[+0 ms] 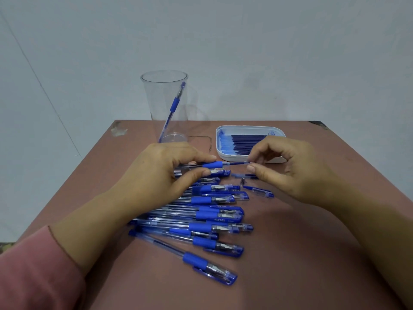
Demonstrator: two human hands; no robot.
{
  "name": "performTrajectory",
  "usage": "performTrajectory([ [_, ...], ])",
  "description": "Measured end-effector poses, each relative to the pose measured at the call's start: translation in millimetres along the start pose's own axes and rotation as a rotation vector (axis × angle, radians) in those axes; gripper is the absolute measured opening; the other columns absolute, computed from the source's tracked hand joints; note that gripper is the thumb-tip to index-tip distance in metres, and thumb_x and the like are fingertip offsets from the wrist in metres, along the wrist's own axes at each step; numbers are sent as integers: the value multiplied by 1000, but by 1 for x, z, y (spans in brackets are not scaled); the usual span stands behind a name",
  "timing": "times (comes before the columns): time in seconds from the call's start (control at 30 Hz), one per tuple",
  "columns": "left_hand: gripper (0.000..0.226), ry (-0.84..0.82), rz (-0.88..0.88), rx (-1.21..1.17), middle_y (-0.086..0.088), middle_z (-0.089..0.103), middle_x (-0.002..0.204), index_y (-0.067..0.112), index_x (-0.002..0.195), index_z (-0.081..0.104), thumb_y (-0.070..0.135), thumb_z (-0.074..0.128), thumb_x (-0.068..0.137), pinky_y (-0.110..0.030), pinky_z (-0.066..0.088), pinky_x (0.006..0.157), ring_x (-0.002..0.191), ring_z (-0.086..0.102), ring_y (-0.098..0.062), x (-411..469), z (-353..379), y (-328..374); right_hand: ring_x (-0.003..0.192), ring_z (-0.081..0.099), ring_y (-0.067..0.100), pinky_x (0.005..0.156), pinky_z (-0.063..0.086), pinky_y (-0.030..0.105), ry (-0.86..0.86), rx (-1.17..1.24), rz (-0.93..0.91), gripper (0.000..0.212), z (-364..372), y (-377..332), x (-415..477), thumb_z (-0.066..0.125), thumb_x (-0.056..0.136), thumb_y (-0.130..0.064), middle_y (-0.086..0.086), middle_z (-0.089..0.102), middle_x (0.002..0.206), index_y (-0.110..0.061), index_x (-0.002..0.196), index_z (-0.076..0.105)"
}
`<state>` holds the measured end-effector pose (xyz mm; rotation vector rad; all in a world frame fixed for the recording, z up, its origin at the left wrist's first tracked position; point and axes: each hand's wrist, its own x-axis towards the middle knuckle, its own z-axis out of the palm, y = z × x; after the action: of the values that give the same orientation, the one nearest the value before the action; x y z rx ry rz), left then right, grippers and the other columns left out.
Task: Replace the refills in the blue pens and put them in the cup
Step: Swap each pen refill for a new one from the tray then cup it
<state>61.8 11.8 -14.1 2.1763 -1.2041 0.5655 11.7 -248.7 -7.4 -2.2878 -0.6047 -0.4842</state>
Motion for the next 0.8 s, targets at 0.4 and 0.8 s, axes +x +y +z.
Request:
performTrajectory([
  [0.4, 26, 2, -8, -1, 35, 56, 92, 30, 114, 70, 32, 70, 88, -14, 50, 75, 84, 60, 9, 0, 0, -2, 94, 51, 9, 82, 37, 19, -225, -266, -10, 30, -2, 29, 5, 63, 84, -35, -17, 55, 95, -53, 107, 58],
  [0.8, 26, 5, -17, -9, 33, 58, 90, 31, 113, 70, 34, 68, 88, -16, 51, 73, 83, 62, 6, 0, 0, -2, 96, 46, 0, 80, 36, 18, -322, -331, 39, 16, 7, 27, 13, 70, 84, -34, -21, 49, 94, -42, 98, 71],
])
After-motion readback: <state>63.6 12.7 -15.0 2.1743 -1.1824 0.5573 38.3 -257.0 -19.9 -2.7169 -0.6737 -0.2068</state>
